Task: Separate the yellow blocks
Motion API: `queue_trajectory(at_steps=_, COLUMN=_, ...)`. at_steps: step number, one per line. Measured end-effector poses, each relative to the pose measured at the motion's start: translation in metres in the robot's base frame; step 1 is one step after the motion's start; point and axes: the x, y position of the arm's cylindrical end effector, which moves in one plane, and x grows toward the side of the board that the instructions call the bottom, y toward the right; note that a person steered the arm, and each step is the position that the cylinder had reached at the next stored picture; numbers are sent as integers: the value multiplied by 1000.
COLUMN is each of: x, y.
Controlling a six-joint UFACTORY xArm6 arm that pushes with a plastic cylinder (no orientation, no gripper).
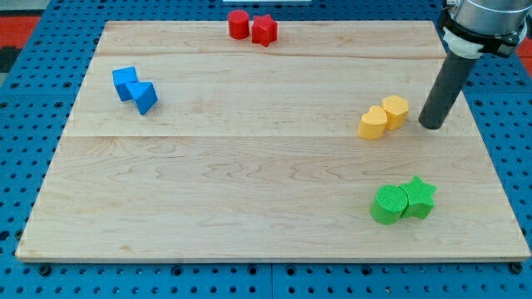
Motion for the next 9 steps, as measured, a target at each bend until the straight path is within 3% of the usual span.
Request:
queue_trajectory(at_steps=2, x=-33, y=-1)
queue_trajectory(at_steps=3, x=-41, y=-30)
queue_trajectory(at_steps=4, x=15, y=0)
queue_trajectory(at_steps=5, x=17, y=-89)
queue_trajectory(at_steps=6, x=-23, y=-92)
queue_trajectory(at_steps=7, x=11, y=-77)
queue_trajectory(at_steps=8, x=2, y=-49)
queue_trajectory(at_steps=9, x=-68, y=-20)
